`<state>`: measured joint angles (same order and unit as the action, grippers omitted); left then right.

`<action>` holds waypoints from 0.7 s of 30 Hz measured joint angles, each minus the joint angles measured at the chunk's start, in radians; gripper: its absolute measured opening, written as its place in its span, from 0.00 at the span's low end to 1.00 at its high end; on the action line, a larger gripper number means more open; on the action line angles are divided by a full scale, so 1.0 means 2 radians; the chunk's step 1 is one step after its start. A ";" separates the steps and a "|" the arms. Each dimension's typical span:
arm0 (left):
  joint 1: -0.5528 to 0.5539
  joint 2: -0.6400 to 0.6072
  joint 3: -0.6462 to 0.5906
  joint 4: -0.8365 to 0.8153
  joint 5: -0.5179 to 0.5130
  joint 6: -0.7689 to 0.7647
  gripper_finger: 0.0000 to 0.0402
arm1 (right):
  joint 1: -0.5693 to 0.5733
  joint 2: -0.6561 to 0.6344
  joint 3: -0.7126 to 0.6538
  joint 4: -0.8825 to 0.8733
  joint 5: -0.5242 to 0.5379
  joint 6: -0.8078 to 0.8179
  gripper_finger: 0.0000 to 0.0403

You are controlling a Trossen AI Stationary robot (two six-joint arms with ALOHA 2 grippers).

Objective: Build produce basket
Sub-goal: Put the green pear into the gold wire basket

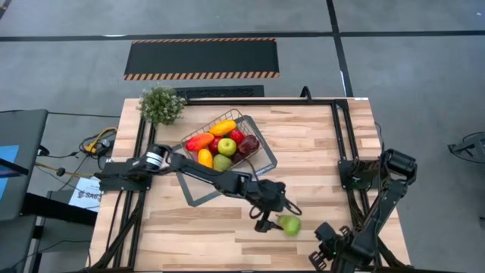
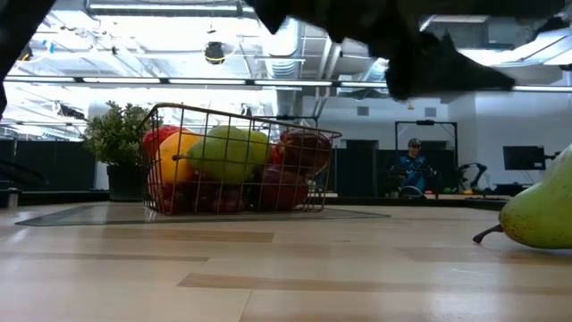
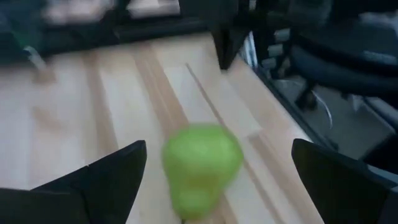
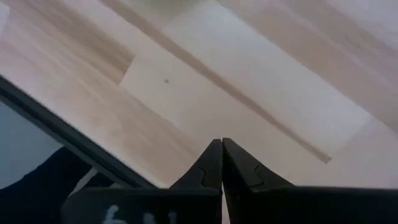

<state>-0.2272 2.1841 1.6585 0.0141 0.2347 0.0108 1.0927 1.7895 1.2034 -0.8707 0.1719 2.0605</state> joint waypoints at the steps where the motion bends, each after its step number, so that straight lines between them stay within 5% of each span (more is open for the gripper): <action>1: 0.000 0.013 0.012 -0.006 0.007 0.004 0.96 | 0.000 0.000 0.000 0.005 0.000 0.000 0.05; 10: -0.004 0.116 0.095 -0.005 0.008 0.010 0.96 | 0.000 0.000 0.000 0.008 0.000 0.000 0.05; 21: -0.009 0.138 0.105 -0.015 -0.030 0.022 0.96 | 0.000 -0.001 0.000 0.010 -0.003 0.000 0.05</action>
<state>-0.2459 2.4603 1.8679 -0.0156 0.1748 0.0554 1.0927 1.7882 1.2037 -0.8512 0.1658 2.0613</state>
